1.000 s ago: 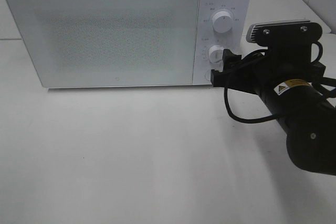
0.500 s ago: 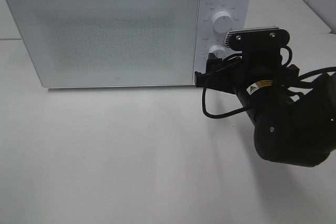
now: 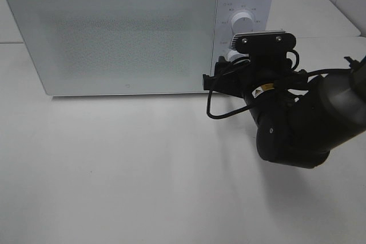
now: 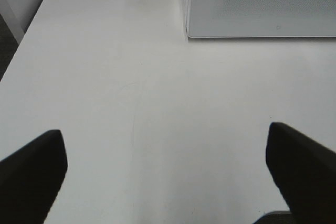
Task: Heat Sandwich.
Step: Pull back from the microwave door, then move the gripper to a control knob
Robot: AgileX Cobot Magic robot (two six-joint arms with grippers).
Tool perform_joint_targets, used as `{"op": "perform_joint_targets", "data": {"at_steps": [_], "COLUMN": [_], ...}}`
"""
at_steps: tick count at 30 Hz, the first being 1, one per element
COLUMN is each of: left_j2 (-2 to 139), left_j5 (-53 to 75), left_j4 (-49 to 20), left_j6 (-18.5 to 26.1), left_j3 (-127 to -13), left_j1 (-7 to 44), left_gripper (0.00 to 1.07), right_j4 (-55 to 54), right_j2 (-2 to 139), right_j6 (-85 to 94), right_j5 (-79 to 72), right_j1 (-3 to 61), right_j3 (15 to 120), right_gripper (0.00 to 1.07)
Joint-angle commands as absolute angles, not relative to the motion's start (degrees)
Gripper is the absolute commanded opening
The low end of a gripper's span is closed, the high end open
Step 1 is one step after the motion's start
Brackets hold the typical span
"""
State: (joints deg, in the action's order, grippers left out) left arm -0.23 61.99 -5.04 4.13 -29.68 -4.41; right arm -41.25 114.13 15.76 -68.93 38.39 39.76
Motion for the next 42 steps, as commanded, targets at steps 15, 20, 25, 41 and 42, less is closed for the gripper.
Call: {"op": "perform_joint_targets", "data": {"at_steps": [15, 20, 25, 41, 42], "left_j2": [-1.4, -1.4, -1.4, -1.4, -1.4], "left_j5": [61.4, 61.4, 61.4, 61.4, 61.4], "left_j4": [-5.0, -5.0, -5.0, -5.0, -5.0], "left_j6": [3.9, 3.9, 3.9, 3.9, 3.9], "left_j3": [-29.6, -29.6, -29.6, -29.6, -29.6], "left_j1": [-4.1, -4.1, -4.1, -4.1, -4.1], "left_gripper": [0.98, 0.98, 0.98, 0.98, 0.98], "right_j4": [-39.1, -38.9, -37.7, -37.5, -37.5], "right_j2": [118.1, 118.5, 118.5, 118.5, 118.5], "right_j6": [15.0, 15.0, 15.0, 15.2, 15.2], "right_j5": [-67.4, -66.9, -66.7, -66.3, -66.6], "right_j1": [35.4, 35.4, 35.4, 35.4, 35.4], "right_j3": [44.3, 45.4, 45.6, 45.6, 45.6], "right_gripper": [0.75, 0.75, 0.75, 0.49, 0.44]}}
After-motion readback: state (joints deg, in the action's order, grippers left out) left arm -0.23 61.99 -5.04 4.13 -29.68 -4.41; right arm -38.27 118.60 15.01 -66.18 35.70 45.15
